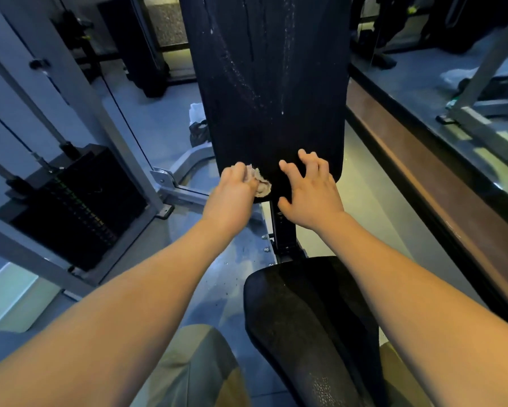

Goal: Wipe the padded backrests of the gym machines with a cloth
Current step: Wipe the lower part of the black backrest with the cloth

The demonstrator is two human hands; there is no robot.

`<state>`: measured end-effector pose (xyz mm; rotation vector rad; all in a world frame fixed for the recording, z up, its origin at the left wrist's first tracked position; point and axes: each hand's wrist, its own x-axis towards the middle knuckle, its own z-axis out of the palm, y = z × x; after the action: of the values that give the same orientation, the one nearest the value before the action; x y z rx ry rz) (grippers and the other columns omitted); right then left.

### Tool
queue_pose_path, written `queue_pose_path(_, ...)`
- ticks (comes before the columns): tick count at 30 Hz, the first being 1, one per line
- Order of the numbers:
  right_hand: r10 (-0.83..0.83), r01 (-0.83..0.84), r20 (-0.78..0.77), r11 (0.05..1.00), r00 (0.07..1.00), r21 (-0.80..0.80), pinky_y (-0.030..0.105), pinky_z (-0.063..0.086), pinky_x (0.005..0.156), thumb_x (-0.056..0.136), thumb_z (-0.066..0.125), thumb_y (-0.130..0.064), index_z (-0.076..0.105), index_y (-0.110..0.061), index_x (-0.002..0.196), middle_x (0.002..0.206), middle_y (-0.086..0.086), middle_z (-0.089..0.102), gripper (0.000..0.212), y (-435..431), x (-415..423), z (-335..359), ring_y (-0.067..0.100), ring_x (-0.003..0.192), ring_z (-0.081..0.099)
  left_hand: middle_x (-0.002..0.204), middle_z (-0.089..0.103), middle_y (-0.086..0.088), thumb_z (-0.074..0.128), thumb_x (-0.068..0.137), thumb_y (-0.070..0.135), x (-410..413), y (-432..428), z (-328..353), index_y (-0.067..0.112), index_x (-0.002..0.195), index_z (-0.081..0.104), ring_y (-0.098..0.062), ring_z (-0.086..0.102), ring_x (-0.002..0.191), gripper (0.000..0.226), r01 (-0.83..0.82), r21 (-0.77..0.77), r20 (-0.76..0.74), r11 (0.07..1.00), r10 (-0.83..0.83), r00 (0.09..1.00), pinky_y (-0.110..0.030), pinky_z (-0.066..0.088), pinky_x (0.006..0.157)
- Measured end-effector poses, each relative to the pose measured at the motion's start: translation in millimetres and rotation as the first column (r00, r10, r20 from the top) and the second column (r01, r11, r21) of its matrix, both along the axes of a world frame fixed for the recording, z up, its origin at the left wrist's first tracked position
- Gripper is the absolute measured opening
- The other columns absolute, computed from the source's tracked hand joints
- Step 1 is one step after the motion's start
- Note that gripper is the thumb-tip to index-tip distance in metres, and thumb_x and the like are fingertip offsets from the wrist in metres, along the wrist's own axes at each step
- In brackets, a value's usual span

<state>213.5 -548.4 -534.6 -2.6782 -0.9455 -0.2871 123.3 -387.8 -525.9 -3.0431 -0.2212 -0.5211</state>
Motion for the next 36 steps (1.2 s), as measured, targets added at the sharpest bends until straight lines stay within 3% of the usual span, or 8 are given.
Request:
queue_pose_path(3,-0.101,0.078,0.141,0.984,0.985,0.160,0.051,0.044,0.108,0.086,0.070,-0.051,0.036,-0.023,0.150,0.155,0.019,0.025,0.078,11,2,10,0.039,0.140,0.028,0.107,0.046,-0.012,0.061,0.094,0.006,9,10,25,0.009,0.116,0.065,-0.030,0.044,0.094,0.023,0.067,-0.046,0.217,0.997,-0.055,0.975,-0.041,0.047,0.061)
queue_pose_path(6,-0.150,0.135,0.121,0.984,0.981,0.119,0.055,0.027,0.121,0.081,0.069,-0.066,0.013,-0.020,0.161,0.162,0.023,0.012,0.108,29,9,11,0.044,0.150,0.013,0.113,0.049,-0.016,0.060,0.094,0.004,30,21,47,0.009,0.125,0.063,-0.034,0.048,0.098,0.031,0.051,-0.016,0.359,0.999,-0.042,0.932,-0.040,0.046,0.059)
queue_pose_path(13,-0.155,0.136,0.113,0.978,0.981,0.155,0.056,0.015,0.123,0.079,0.073,-0.064,0.008,-0.022,0.162,0.167,0.020,0.003,0.114,34,19,-9,0.042,0.154,0.002,0.124,0.049,-0.020,0.060,0.083,-0.003,35,11,8,-0.001,0.136,0.055,-0.036,0.047,0.101,0.053,0.018,0.139,0.285,0.990,-0.057,0.957,-0.039,0.053,0.070)
queue_pose_path(18,-0.158,0.128,0.113,0.963,0.981,0.238,0.055,0.017,0.123,0.076,0.076,-0.062,0.024,-0.016,0.159,0.166,0.018,0.010,0.108,31,20,-13,0.039,0.154,0.007,0.119,0.050,-0.015,0.060,0.097,0.011,48,5,45,0.010,0.135,0.058,-0.032,0.046,0.104,0.039,0.128,0.020,0.298,0.992,-0.128,0.946,-0.040,0.050,0.061)
queue_pose_path(25,-0.193,0.128,0.188,0.941,0.963,0.314,0.056,0.031,0.119,0.067,0.082,-0.062,0.050,-0.004,0.140,0.158,0.023,0.032,0.099,30,20,-15,0.043,0.149,0.026,0.142,0.042,-0.017,0.058,0.095,0.019,79,-13,73,0.014,0.146,0.044,-0.035,0.046,0.121,0.053,0.096,0.354,0.172,0.930,-0.166,0.971,-0.034,0.048,0.090)
queue_pose_path(29,-0.208,0.143,0.216,0.949,0.954,0.282,0.056,0.035,0.115,0.068,0.078,-0.067,0.048,-0.007,0.144,0.158,0.023,0.034,0.102,28,19,-14,0.042,0.147,0.030,0.123,0.052,-0.023,0.067,0.092,0.009,55,17,73,0.014,0.132,0.051,-0.043,0.052,0.108,0.044,0.128,0.203,0.294,0.971,-0.185,0.938,-0.046,0.050,0.066)
queue_pose_path(32,-0.207,0.157,0.192,0.956,0.959,0.248,0.055,0.033,0.116,0.069,0.076,-0.069,0.045,-0.010,0.147,0.160,0.020,0.030,0.103,30,19,-12,0.041,0.149,0.027,0.123,0.047,-0.021,0.060,0.098,0.008,38,31,75,0.027,0.128,0.042,-0.038,0.048,0.108,0.039,0.072,0.022,0.335,0.997,-0.075,0.939,-0.051,0.051,0.072)
queue_pose_path(36,-0.202,0.171,0.151,0.966,0.968,0.195,0.054,0.026,0.119,0.073,0.073,-0.069,0.039,-0.010,0.151,0.163,0.020,0.022,0.104,30,18,-9,0.040,0.151,0.020,0.122,0.050,-0.022,0.058,0.091,0.003,52,9,66,0.007,0.126,0.063,-0.039,0.047,0.105,0.036,0.033,0.095,0.395,0.995,-0.068,0.916,-0.042,0.048,0.075)
